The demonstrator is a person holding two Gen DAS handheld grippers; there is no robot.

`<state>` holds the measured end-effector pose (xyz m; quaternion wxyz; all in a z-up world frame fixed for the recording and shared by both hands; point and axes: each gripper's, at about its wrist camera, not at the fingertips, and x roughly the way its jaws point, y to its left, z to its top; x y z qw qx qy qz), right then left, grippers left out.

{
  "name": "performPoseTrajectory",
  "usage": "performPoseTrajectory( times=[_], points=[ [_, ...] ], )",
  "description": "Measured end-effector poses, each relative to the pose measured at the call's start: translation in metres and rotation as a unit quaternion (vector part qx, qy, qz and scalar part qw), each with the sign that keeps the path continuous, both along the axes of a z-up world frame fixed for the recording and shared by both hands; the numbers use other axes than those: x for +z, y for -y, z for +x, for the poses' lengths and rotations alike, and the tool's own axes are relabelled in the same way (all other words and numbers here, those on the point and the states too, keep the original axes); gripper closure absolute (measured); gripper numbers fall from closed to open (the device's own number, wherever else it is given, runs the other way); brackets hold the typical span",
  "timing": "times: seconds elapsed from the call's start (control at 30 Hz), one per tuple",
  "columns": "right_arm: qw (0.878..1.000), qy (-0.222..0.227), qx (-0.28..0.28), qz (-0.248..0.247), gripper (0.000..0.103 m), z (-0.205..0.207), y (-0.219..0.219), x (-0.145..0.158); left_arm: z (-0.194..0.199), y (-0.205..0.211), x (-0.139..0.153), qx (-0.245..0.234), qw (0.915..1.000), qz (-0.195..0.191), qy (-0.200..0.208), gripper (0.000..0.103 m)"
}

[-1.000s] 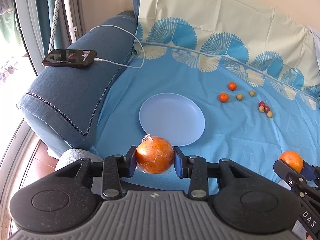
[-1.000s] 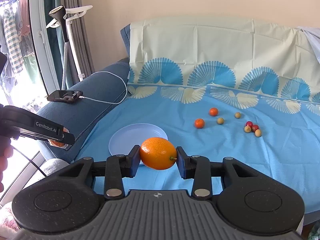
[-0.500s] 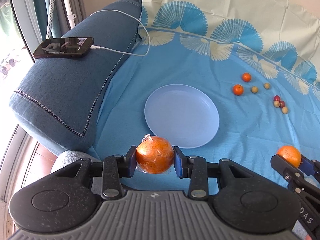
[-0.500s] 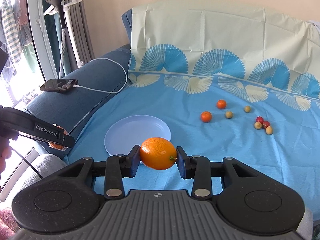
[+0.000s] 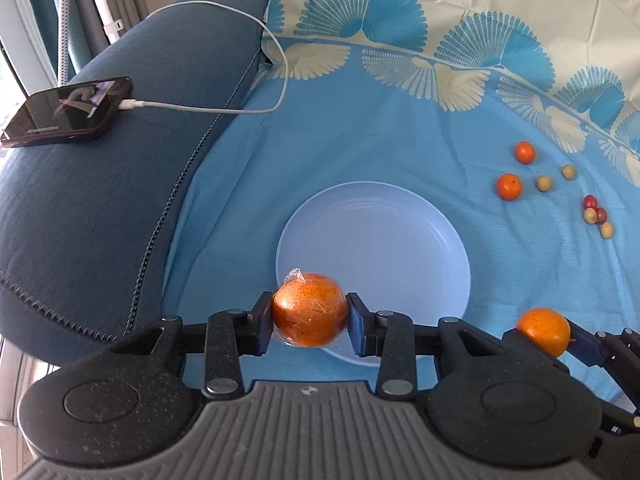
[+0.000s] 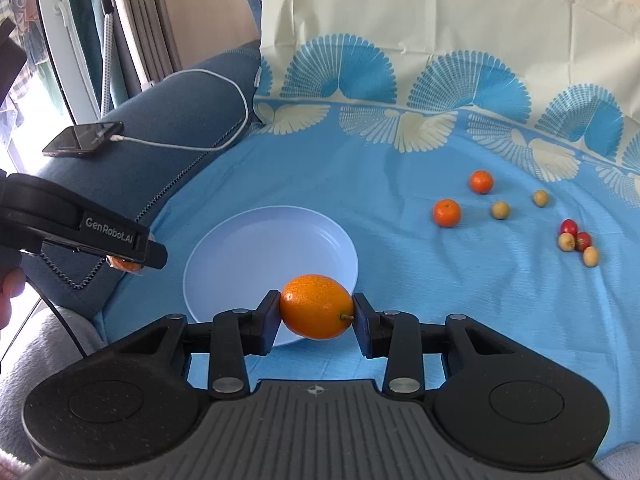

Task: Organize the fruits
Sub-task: 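Carry the orange in the right tool while the left tool carries the wrapped orange to the plate, then open the right tool over the plate while the left tool releases the wrapped orange, then lift both tools away from the plate and move toward the remaining fruits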

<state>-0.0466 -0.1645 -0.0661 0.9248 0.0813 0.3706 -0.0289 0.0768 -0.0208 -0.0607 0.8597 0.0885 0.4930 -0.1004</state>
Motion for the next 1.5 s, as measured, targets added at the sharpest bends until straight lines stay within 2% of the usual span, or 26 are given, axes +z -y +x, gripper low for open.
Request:
performPoseTrajectory(
  times=[0.33,0.53,0.57,0.6,0.63,0.67,0.7,0.73,0.83,0.97,1.1,1.23,1.4,1.5],
  points=[
    [0.999,-0.040,0.021,-0.008,0.063,0.054,-0.003,-0.041,0.040,0.016,-0.044,-0.003,0.9990,0.041,-0.017,0.061],
    [0.998,-0.049,0.030,-0.013,0.063,0.074,-0.006,-0.053,0.059,0.019,-0.059,0.002,0.9978,0.058,-0.032,0.061],
    [0.998,-0.051,0.035,-0.010,0.063,0.077,-0.006,-0.053,0.061,0.020,-0.061,0.001,0.9974,0.060,-0.039,0.055],
    [0.998,-0.053,0.038,-0.006,0.063,0.079,-0.006,-0.054,0.063,0.020,-0.061,-0.001,0.9971,0.062,-0.044,0.035],
    [0.998,-0.050,0.037,-0.004,0.055,0.081,-0.005,-0.053,0.064,0.021,-0.060,-0.005,0.9972,0.062,-0.042,0.023],
    [0.998,-0.047,0.036,-0.004,0.046,0.081,-0.004,-0.051,0.063,0.020,-0.057,-0.008,0.9974,0.063,-0.034,0.004],
    [0.998,-0.044,0.035,-0.006,0.030,0.081,-0.003,-0.049,0.061,0.020,-0.052,-0.011,0.9975,0.066,-0.022,0.000],
    [0.999,-0.038,0.031,-0.011,0.022,0.080,-0.003,-0.045,0.057,0.020,-0.047,-0.013,0.9974,0.069,-0.011,0.001],
    [0.999,-0.028,0.022,-0.021,0.017,0.069,0.001,-0.034,0.050,0.021,-0.033,-0.024,0.9968,0.074,-0.019,0.000],
    [1.000,-0.028,-0.011,0.002,0.016,0.044,0.014,-0.013,0.035,0.016,-0.004,-0.024,0.9975,0.050,-0.044,0.000],
    [0.998,-0.019,-0.051,0.023,0.015,0.007,0.031,0.010,0.012,0.016,0.046,-0.034,0.9978,0.018,-0.054,0.000],
    [0.995,0.001,-0.098,0.035,0.015,-0.033,0.047,0.036,-0.022,0.013,0.112,-0.053,0.9983,-0.010,-0.020,0.000],
    [0.987,0.041,-0.149,0.040,0.014,-0.083,0.065,0.065,-0.065,0.017,0.187,-0.078,0.9967,-0.001,0.020,0.000],
    [0.982,0.063,-0.171,0.043,0.013,-0.111,0.073,0.079,-0.094,0.015,0.224,-0.078,0.9961,-0.013,0.038,0.000]
  ],
)
